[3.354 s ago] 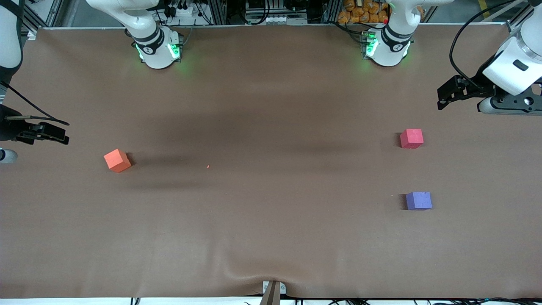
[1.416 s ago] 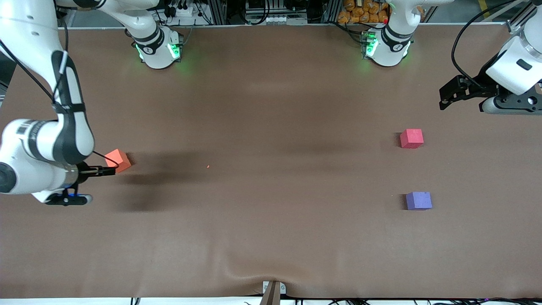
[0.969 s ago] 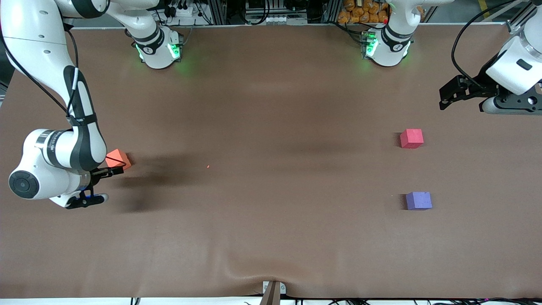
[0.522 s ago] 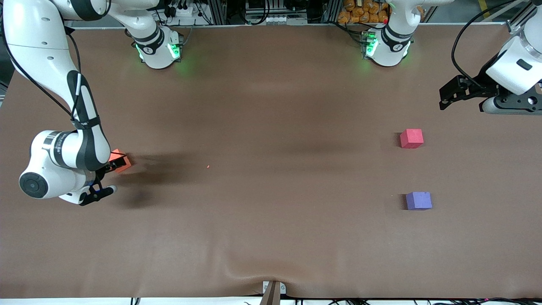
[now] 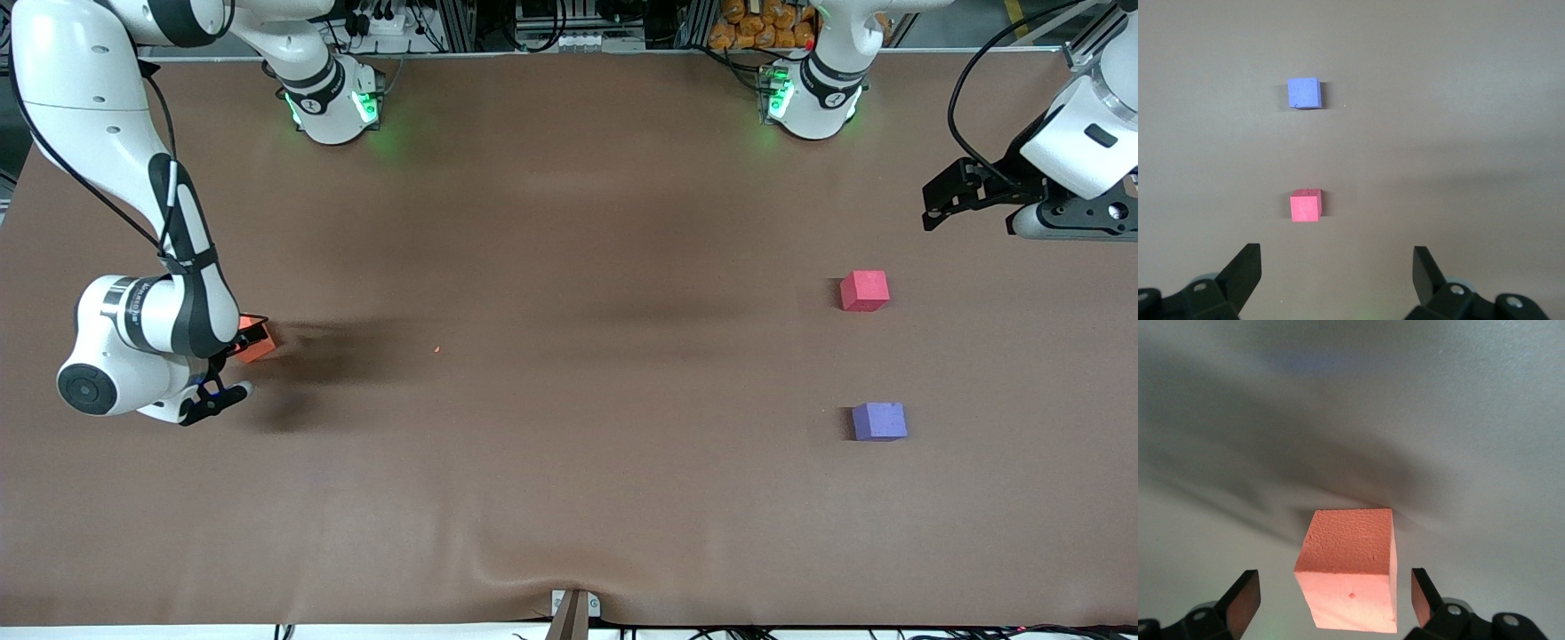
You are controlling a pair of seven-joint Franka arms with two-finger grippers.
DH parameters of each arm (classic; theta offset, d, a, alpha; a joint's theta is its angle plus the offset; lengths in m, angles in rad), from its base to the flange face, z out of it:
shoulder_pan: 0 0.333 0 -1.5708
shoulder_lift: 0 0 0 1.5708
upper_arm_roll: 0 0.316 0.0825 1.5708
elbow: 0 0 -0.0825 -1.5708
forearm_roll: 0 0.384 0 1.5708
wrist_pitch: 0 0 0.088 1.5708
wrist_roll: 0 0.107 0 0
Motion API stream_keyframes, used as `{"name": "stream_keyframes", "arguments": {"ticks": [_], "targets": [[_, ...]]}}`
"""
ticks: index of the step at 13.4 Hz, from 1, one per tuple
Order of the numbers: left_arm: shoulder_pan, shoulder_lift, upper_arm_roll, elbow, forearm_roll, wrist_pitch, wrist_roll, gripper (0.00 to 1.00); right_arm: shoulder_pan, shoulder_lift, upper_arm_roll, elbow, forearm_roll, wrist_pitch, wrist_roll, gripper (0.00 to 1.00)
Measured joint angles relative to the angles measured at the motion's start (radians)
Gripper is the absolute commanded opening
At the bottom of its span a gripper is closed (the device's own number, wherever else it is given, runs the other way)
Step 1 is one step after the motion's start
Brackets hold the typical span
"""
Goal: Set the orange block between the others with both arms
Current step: 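Close the right gripper on the orange cube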
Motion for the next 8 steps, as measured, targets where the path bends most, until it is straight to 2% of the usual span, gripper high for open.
{"name": "stream_keyframes", "arguments": {"ticks": [2,3,5,8], "targets": [[0.000,0.000,0.000,0.000,0.000,0.000,0.000,1.00,0.000,0.005,0.001,-0.001,-0.014,0.001,-0.001,1.00],[0.000,0.000,0.000,0.000,0.000,0.000,0.000,1.00,0.000,0.008,0.001,-0.001,-0.018,0.001,-0.001,0.94],[0.000,0.000,0.000,0.000,0.000,0.000,0.000,1.00,0.000,0.016,0.001,-0.001,-0.022,0.007,-0.003,0.72],[0.000,0.000,0.000,0.000,0.000,0.000,0.000,1.00,0.000,0.027,0.001,-0.002,-0.023,0.026,-0.015,0.49]]}}
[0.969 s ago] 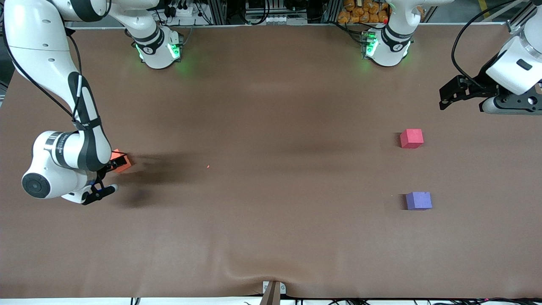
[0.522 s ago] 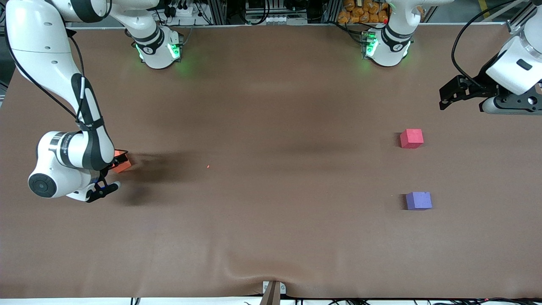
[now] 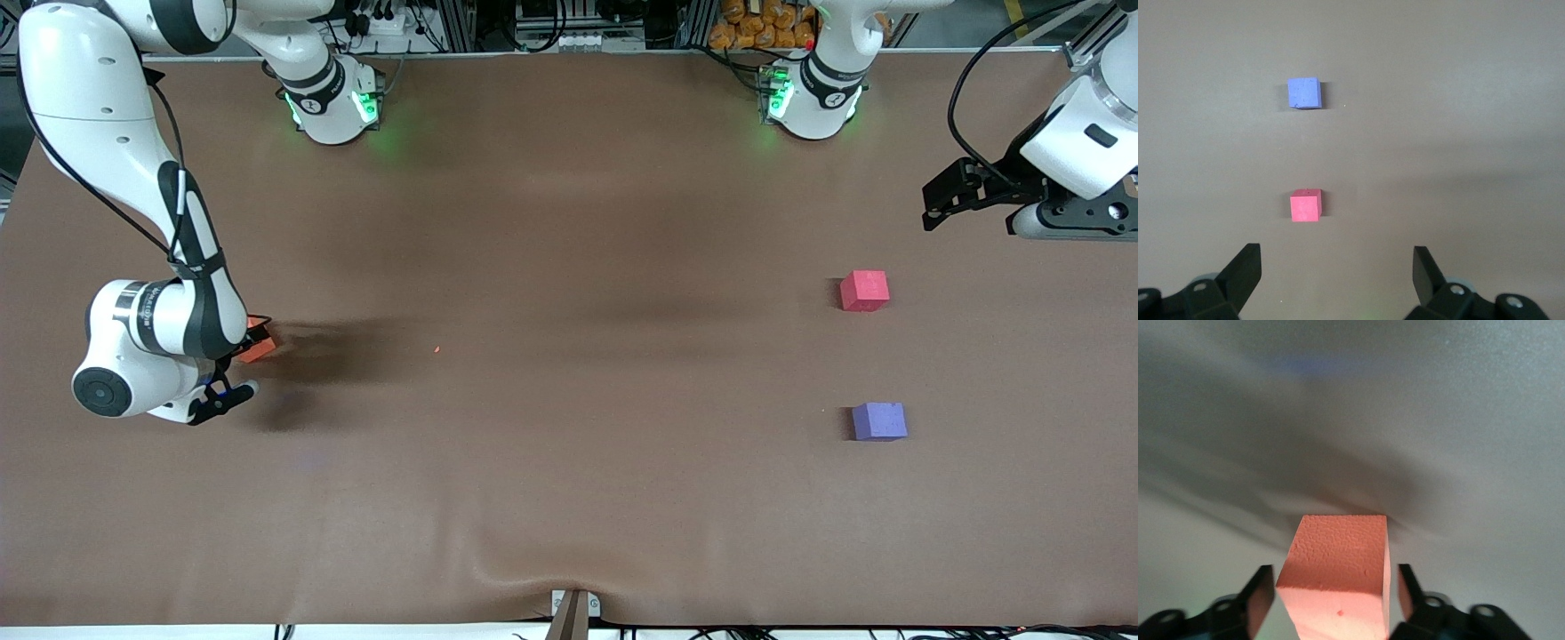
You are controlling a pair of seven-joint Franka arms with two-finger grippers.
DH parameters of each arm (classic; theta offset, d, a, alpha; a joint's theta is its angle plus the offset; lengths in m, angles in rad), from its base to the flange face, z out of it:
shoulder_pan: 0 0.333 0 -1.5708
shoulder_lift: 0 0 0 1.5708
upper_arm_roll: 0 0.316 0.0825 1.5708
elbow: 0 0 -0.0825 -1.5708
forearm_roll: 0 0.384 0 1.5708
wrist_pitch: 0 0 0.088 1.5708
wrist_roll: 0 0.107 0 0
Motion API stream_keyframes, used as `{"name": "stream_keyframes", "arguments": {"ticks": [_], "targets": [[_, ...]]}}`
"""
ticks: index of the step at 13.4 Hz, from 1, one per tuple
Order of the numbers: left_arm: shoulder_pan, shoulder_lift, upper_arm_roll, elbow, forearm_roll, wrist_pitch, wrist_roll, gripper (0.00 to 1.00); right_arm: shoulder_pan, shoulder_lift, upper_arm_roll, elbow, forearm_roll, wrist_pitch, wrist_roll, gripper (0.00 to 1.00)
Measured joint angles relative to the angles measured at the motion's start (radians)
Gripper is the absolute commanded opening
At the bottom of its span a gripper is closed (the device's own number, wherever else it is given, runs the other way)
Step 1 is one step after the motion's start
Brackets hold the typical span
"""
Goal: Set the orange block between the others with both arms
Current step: 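Close the right gripper on the orange cube, then carry the orange cube with the right gripper toward the table middle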
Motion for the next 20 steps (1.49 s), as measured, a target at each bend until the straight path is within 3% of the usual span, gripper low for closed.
{"name": "stream_keyframes", "arguments": {"ticks": [9,13,20], "targets": [[0.000,0.000,0.000,0.000,0.000,0.000,0.000,1.00,0.026,-0.007,0.006,0.042,-0.001,0.022,0.010,0.47],[0.000,0.000,0.000,0.000,0.000,0.000,0.000,1.00,0.092,-0.040,0.012,0.082,0.012,-0.002,0.151,0.47],[0.000,0.000,0.001,0.000,0.000,0.000,0.000,1.00,0.202,-0.074,0.032,0.083,0.321,-0.063,0.429,0.48]]}}
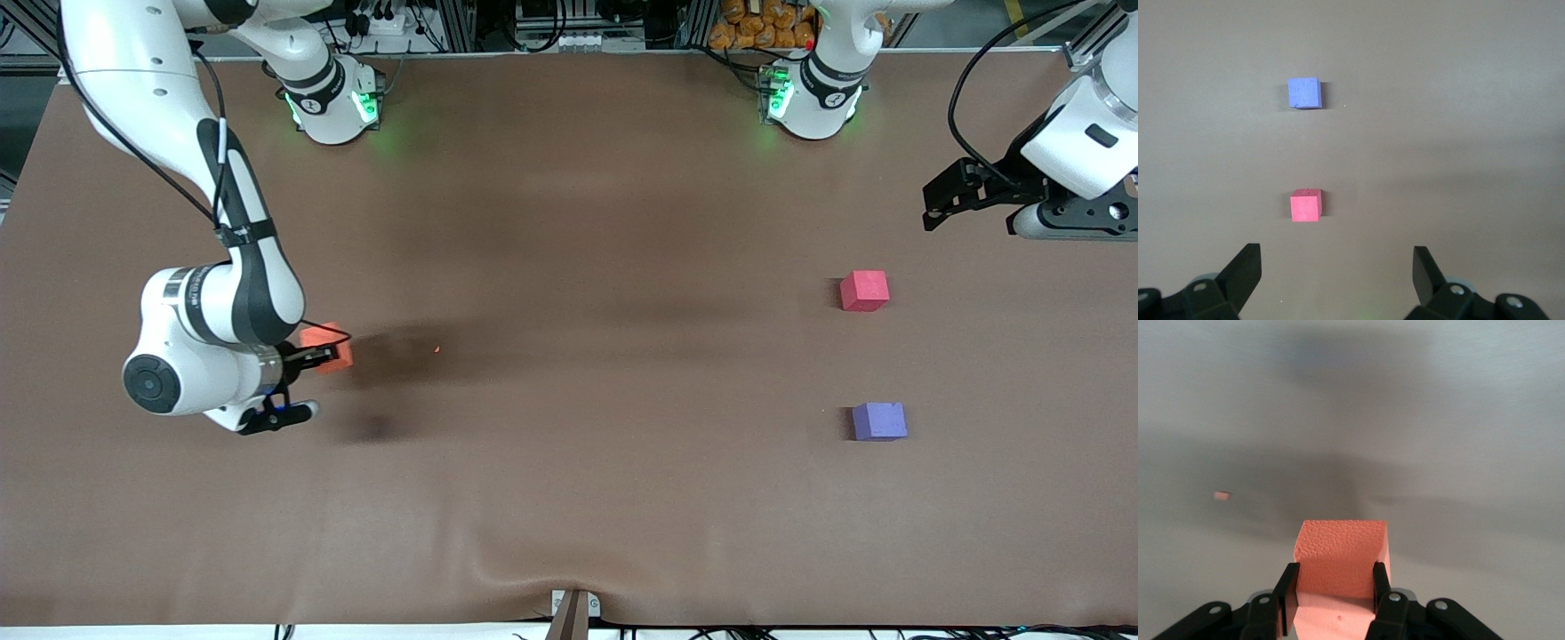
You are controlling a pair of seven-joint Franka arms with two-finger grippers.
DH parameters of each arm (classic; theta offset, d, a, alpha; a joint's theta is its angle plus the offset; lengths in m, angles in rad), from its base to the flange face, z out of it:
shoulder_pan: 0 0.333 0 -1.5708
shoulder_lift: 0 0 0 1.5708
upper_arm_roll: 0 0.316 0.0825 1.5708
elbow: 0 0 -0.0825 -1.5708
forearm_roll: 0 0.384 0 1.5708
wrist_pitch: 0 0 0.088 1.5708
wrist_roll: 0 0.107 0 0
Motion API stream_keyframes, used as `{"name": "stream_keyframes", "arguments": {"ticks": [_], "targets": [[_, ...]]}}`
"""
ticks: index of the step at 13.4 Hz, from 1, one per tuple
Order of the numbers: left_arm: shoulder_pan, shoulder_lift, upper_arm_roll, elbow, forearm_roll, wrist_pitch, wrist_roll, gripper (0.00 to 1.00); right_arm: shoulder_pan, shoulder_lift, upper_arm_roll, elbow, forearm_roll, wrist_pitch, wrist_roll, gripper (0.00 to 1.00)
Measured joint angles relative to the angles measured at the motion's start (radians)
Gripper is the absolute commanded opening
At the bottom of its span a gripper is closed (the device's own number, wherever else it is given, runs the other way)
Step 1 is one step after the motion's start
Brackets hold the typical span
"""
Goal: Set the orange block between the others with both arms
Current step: 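Carry the orange cube with the right gripper toward the table middle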
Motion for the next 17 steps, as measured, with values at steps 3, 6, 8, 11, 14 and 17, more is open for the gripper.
{"name": "stream_keyframes", "arguments": {"ticks": [3,6,8,11,14,17], "targets": [[0.002,0.000,0.001,0.000,0.000,0.000,0.000,1.00,0.081,-0.001,0.003,0.000,0.121,-0.002,0.148,0.48],[0.002,0.000,0.001,0.000,0.000,0.000,0.000,1.00,0.178,0.000,0.005,-0.001,0.215,-0.001,0.300,0.48],[0.002,0.000,0.001,0.000,0.000,0.000,0.000,1.00,0.234,0.001,0.005,-0.003,0.271,0.019,0.371,0.48],[0.003,0.000,0.001,0.000,0.000,0.000,0.000,1.00,0.304,0.009,0.005,-0.003,0.314,0.079,0.436,0.48],[0.003,0.000,0.001,0.000,0.000,0.000,0.000,1.00,0.365,0.022,0.005,0.004,0.319,0.107,0.466,0.48],[0.003,0.000,0.001,0.000,0.000,0.000,0.000,1.00,0.417,0.043,0.005,0.030,0.324,0.140,0.543,0.48]]}}
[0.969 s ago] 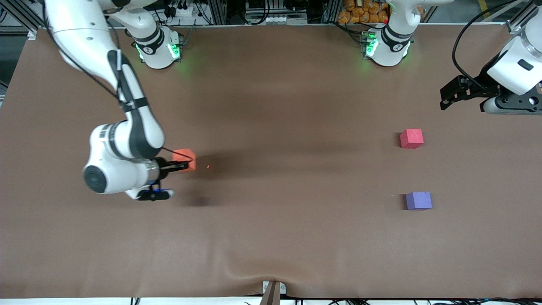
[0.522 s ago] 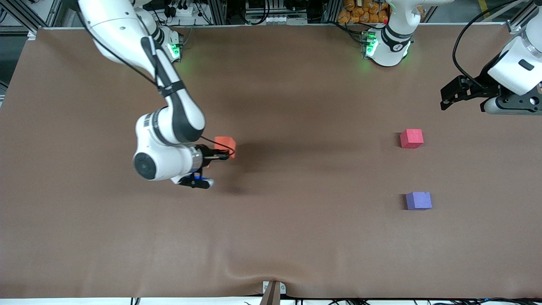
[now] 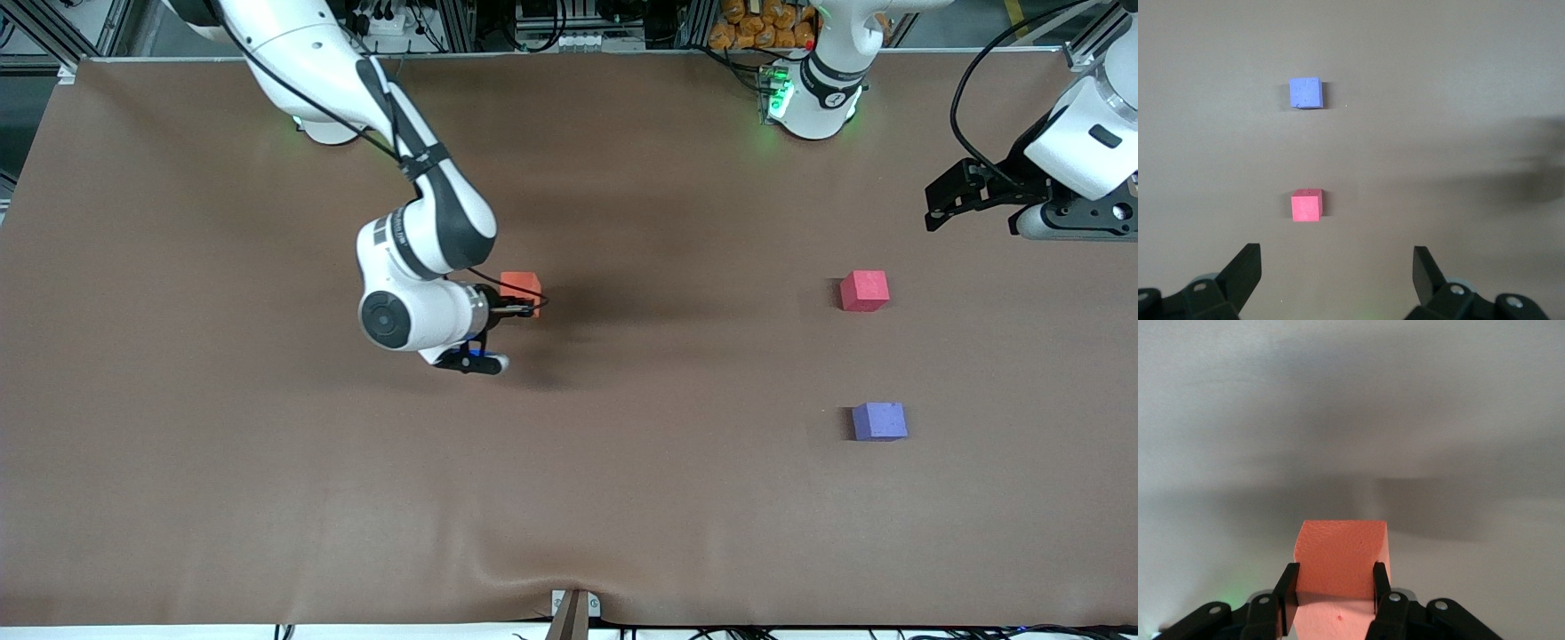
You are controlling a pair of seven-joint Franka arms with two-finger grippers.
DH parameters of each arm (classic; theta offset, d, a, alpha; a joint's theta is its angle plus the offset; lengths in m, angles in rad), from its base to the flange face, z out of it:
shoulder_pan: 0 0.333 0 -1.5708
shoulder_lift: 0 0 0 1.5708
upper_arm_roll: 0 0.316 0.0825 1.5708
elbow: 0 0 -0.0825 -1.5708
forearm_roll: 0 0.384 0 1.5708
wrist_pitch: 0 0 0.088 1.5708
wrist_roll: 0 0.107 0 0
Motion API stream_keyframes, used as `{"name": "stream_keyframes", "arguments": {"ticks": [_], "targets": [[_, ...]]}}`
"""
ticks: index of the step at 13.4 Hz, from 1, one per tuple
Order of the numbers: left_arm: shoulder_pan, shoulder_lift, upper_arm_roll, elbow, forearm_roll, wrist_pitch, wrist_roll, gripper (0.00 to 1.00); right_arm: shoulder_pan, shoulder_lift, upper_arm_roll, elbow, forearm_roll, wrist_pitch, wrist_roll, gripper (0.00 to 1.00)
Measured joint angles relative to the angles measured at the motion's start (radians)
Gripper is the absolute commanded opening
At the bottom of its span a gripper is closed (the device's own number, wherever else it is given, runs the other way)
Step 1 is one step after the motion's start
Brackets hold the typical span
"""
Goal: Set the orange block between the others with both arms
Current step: 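Carry the orange cube with the right gripper toward the table middle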
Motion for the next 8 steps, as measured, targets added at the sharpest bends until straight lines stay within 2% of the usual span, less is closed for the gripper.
{"name": "stream_keyframes", "arguments": {"ticks": [4,8], "targets": [[0.000,0.000,0.000,0.000,0.000,0.000,0.000,1.00,0.073,0.036,0.000,0.009,0.083,0.118,0.068,0.50],[0.000,0.000,-0.001,0.000,0.000,0.000,0.000,1.00,0.108,0.070,0.000,0.021,0.096,0.180,0.076,0.50]]}}
